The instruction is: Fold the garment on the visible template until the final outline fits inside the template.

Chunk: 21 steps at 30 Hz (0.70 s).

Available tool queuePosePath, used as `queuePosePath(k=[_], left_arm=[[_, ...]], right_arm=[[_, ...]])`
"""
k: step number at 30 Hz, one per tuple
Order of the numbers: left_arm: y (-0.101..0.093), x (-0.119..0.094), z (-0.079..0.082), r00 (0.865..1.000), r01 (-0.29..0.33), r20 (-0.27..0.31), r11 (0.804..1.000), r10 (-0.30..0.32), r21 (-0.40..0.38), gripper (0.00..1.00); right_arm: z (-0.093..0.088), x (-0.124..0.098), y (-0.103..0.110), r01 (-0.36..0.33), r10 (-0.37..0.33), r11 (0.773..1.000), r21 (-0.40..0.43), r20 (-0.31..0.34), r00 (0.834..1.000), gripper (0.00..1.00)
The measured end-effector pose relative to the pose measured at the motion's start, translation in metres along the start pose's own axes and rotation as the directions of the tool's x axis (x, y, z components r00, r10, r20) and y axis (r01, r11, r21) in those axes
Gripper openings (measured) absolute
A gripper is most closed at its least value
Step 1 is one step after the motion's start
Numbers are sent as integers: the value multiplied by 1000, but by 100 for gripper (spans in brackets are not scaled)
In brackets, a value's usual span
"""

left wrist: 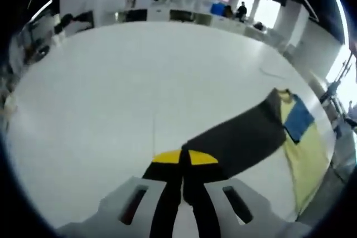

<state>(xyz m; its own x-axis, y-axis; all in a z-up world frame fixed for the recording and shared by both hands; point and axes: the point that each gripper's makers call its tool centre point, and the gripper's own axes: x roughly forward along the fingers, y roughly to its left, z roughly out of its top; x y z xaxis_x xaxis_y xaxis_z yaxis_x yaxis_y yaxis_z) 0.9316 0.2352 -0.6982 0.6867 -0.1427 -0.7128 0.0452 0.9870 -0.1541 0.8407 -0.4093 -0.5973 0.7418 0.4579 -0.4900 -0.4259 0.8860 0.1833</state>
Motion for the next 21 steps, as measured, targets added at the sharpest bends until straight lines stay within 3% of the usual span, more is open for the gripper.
queuePosePath(k=[4,12,21], left_arm=[[-8,-10,5,1000,0,9,1000,0,-5,0],[-52,-44,20,999,9,45,1000,-9,-2,0],[-86,-71,33,997,10,74,1000,-12,16,0]], right_arm=[[1,-4,-2,-5,5,1000,9,20,1000,100],[1,-15,-10,-2,2,1000,11,42,999,100],[1,-24,-20,5,-4,1000,-24,51,999,100]])
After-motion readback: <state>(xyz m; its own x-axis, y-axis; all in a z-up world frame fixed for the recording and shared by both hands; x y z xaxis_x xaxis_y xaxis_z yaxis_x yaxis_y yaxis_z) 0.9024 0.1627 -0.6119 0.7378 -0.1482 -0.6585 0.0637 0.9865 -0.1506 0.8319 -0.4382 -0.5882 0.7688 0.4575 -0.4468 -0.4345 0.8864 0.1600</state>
